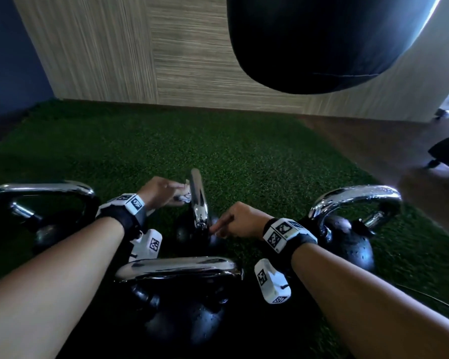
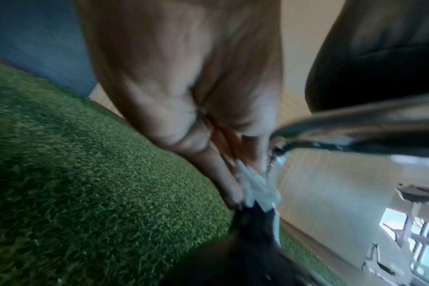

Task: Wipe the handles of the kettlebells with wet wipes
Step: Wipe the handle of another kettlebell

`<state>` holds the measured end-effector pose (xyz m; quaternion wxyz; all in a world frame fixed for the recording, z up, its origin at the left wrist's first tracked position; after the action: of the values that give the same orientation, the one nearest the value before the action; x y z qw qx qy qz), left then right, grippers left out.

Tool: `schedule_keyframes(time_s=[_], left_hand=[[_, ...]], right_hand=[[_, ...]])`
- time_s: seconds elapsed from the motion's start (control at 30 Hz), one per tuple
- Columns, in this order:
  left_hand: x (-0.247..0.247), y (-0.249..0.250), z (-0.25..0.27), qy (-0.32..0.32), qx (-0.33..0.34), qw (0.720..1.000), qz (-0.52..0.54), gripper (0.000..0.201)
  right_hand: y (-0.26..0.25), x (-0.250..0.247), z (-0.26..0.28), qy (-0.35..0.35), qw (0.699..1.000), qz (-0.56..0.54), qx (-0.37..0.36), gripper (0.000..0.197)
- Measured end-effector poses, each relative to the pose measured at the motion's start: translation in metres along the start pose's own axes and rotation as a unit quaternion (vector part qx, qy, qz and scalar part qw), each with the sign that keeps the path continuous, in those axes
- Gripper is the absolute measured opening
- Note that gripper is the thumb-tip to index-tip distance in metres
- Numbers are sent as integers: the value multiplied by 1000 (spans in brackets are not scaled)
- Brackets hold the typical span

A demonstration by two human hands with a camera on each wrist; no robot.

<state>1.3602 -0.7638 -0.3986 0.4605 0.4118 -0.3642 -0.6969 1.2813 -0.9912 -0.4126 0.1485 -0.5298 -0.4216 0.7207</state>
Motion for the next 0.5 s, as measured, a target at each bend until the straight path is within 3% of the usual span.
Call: schedule_keyframes(time_s=[0.07,0.13,0.17,0.27,0.43,0.5], left_hand=[[1,-3,1,-27,13,999,-25,40],[7,-3,5,4,44,997,-69,32],[10,-4,5,20,46,996,-69,28],[10,3,-1,26,8,1000,6,29],[2,18,-5,62,79,994,37,16],[6,14,-7,54,61,996,45,21]], right_hand=[[0,-3,-6,65,998,-11,5,16],[3,2,-14,109,993,-37,18,43],[4,9,-18,99,993,-66,18,56],[20,27,-30,95,988,-121,2,71],[18,26,-26,116,977,-180,-3,60],[22,28,-28,127,975,-183,-9,65]])
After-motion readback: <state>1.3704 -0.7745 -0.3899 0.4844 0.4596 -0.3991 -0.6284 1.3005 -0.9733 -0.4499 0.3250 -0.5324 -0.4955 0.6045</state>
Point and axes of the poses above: each hand's wrist, its own z-axis away from the middle knuckle, its own x-axis out of the palm, y = z × x, the point moved 2 cm from there along -z, towards the middle knuckle, and after that the axes turned 12 degrees about -x, right-handed, at the moved point
